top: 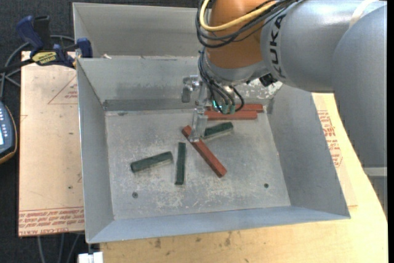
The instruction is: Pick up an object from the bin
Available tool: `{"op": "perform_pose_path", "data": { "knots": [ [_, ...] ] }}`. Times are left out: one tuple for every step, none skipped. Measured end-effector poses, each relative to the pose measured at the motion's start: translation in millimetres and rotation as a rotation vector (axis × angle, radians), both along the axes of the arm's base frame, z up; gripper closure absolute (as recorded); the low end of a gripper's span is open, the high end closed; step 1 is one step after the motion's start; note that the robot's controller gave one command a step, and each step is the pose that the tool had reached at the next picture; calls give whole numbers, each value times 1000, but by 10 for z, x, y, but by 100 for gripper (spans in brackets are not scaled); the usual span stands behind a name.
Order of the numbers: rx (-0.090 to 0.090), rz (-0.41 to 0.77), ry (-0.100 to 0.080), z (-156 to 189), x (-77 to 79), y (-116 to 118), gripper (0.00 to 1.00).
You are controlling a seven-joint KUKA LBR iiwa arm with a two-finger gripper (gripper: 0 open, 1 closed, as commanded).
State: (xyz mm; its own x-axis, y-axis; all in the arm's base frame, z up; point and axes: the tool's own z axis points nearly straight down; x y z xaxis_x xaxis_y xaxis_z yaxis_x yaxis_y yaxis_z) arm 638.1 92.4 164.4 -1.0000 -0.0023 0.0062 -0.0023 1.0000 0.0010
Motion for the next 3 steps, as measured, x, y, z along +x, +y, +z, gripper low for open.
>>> {"op": "perform_pose_path", "data": {
  "knots": [
    [2, -121, -4, -956, -67, -666, 0],
    [2, -115, -14, -898, -35, -649, 100],
    [2, 639, -14, -907, 59, -591, 100]
  ]
}}
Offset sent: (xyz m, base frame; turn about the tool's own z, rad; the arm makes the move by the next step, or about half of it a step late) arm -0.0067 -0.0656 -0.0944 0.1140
